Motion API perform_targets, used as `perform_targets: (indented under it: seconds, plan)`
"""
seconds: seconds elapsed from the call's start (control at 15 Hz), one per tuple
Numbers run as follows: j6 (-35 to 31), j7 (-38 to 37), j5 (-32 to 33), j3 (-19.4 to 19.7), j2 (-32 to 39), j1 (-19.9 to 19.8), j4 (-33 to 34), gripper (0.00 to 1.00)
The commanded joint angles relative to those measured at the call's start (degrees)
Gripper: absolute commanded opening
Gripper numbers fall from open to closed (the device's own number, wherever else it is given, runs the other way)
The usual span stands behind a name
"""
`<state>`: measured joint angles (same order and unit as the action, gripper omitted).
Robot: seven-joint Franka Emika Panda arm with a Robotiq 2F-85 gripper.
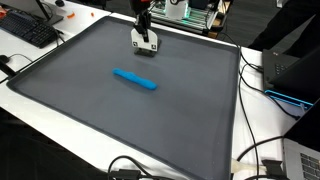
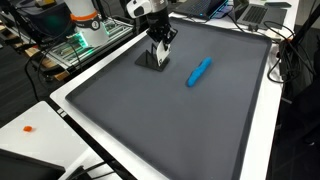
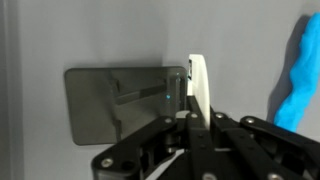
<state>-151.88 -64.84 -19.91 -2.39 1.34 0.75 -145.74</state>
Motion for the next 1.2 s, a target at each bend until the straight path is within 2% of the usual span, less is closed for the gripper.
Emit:
perform_targets:
  seconds: [0.0,0.4,0.73,1.13]
  plan:
    - [6.7,1.85,0.43,0.41,-6.37,0.23,0.19,0.01]
    - [18.2,11.08,7.64,-0.66,-8.99,0.45,7.34,0.01]
    - [24.2,20.89,10.7,-2.28,-5.38,1.96,15.85,0.01]
    - [27.57,33.76,14.17,-3.63,1.9,3.93,25.59,0.01]
